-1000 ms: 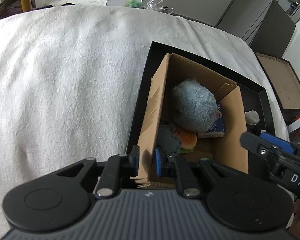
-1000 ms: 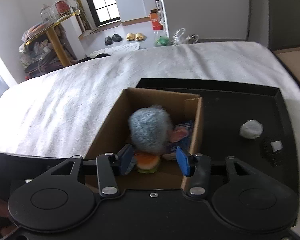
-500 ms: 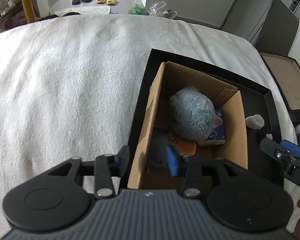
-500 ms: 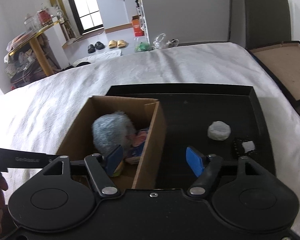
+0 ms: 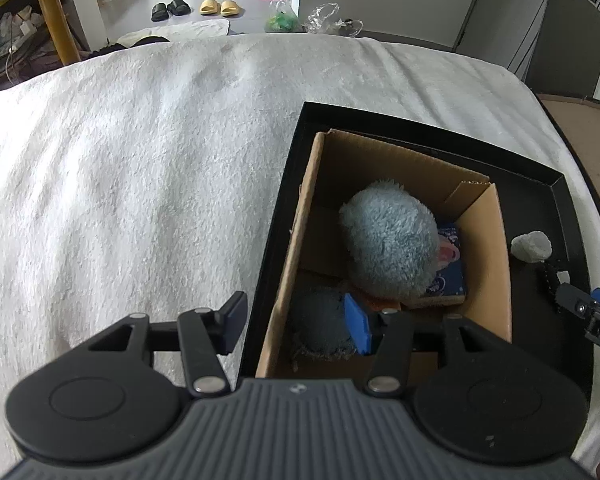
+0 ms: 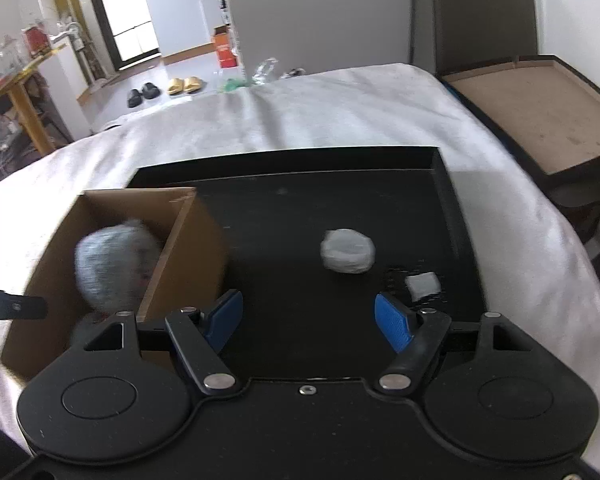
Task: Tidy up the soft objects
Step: 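Move the right tool to the black-and-white plush and grasp it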
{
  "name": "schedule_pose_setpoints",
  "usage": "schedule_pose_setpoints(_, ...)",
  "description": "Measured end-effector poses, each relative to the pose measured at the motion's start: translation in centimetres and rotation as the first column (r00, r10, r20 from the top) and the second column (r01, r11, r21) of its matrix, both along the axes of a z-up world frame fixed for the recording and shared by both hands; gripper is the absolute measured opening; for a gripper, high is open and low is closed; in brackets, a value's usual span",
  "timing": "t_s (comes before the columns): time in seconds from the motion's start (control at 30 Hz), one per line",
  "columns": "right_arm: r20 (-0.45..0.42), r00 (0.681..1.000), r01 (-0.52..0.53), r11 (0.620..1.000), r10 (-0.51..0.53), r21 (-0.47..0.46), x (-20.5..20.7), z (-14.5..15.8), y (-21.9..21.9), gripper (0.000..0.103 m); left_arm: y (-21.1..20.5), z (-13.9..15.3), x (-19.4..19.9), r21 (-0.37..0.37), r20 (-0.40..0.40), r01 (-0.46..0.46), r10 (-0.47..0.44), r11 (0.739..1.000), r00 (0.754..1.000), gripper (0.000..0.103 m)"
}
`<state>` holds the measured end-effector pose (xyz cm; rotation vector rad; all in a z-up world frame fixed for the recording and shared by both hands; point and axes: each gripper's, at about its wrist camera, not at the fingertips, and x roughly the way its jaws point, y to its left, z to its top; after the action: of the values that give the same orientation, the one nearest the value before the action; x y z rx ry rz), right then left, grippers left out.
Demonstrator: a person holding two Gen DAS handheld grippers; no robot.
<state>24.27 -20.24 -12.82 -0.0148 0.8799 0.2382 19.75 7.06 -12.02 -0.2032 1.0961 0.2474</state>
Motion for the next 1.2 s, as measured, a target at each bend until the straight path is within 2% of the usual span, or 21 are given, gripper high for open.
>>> schedule_pose_setpoints(0.33,0.003,0.998,0.069,0.997,-0.069,-0.045,2.2,-4.1,-3.0,0.06,-1.2,-0.9,1.8,0.056,-0.026,0.004,-0.003,0.998,1.0,0.052)
schedule_pose_setpoints(0.5,-0.012,0.996,0.087,0.994,-0.088,-0.061,3.3,-5.5,-3.5,0.059,-1.6,-1.6,2.7,0.092,-0.043,-0.001,0.005,0.996,0.999,0.052)
schedule_pose_setpoints(0.73,-0.032,0.994,0.102,0.993,-0.104,-0.062,4.8,-6.9,-4.1,0.058,-1.9,-2.3,3.7,0.112,-0.072,-0.002,0.01,0.994,0.997,0.052)
schedule_pose_setpoints(0.97,-0.02,0.994,0.102,0.99,-0.105,-0.101,5.2,-7.7,-3.7,0.057,-1.9,-2.5,4.0,0.12,-0.084,-0.009,0.019,0.993,0.996,0.052)
schedule_pose_setpoints(1.0,-0.02,0.993,0.11,0.988,-0.113,-0.107,5.3,-7.8,-3.8,0.053,-1.9,-2.5,3.9,0.12,-0.084,-0.01,0.02,0.993,0.996,0.052)
schedule_pose_setpoints(1.07,-0.014,0.991,0.128,0.985,-0.13,-0.118,5.4,-8.0,-4.2,0.038,-1.8,-2.5,3.8,0.119,-0.084,-0.013,0.023,0.993,0.996,0.052)
schedule_pose_setpoints(1.1,-0.004,0.991,0.135,0.983,-0.136,-0.127,5.3,-7.9,-4.4,0.022,-1.8,-2.5,3.7,0.118,-0.084,-0.015,0.025,0.993,0.996,0.052)
schedule_pose_setpoints(1.13,0.002,0.99,0.14,0.981,-0.141,-0.134,5.3,-7.8,-4.6,0.017,-1.8,-2.4,3.6,0.116,-0.084,-0.016,0.026,0.993,0.996,0.052)
schedule_pose_setpoints(1.2,-0.007,0.988,0.152,0.982,-0.154,-0.108,5.3,-7.7,-5.3,0.014,-1.8,-2.3,3.3,0.111,-0.082,-0.016,0.025,0.994,0.996,0.052)
